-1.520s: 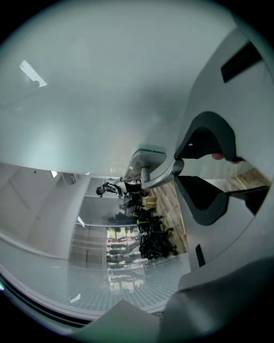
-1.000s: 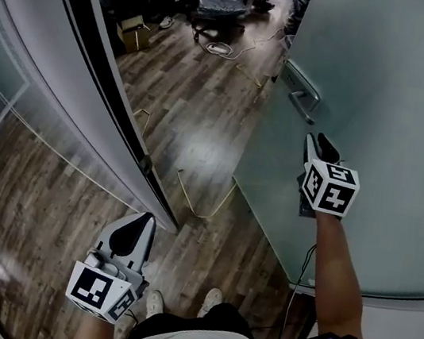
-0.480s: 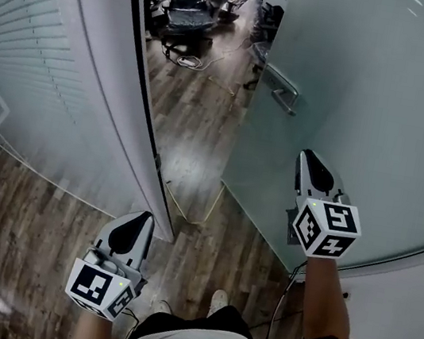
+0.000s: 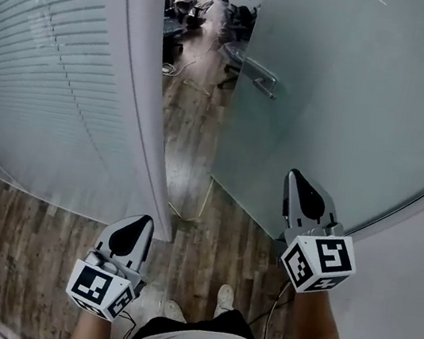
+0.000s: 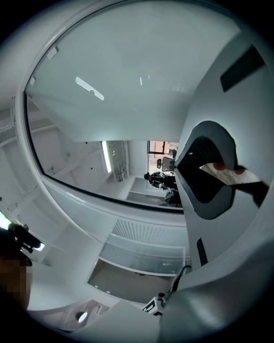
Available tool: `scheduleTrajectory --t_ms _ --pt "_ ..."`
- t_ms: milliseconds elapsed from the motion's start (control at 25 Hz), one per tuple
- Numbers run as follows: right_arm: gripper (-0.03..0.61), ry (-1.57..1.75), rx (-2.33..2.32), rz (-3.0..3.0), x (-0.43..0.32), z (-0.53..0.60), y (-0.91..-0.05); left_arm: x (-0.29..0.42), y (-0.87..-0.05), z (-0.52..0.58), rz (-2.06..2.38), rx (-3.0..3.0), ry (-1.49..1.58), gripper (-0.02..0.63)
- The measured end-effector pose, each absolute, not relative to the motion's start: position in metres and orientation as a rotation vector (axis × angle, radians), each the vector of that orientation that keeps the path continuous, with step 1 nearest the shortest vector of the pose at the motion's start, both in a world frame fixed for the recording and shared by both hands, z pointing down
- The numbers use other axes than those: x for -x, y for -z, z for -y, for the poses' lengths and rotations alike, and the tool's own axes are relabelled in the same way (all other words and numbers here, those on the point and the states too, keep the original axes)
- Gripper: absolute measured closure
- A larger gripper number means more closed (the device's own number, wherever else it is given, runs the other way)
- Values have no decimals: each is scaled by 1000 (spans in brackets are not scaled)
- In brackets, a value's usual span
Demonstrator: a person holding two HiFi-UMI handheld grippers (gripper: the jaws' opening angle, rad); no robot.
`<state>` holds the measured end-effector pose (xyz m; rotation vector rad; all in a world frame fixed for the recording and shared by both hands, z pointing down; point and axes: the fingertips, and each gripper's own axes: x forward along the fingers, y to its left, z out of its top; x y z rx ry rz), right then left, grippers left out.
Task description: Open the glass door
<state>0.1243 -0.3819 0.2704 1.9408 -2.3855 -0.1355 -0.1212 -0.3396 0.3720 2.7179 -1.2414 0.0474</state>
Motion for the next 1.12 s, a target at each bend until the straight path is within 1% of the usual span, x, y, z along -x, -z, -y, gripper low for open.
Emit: scheduleTrajectory --t_ms 240,480,680,960,1120 --pt "575 155 -1911 2439 -99 324 -274 120 -360 316 1210 -2765 -15 614" --pt "575 76 -1905 2449 -90 282 -266 128 -339 287 1213 -2759 4 614" --pt "575 32 -1889 2466 -105 259 -249 113 -317 264 1221 -2753 -15 614" --pt "575 58 -1798 2562 -135 214 -278 78 -339 207 1325 -2739 -31 614" --pt "575 65 -1730 2644 -146 186 -278 66 -338 166 1417 -2707 -42 614"
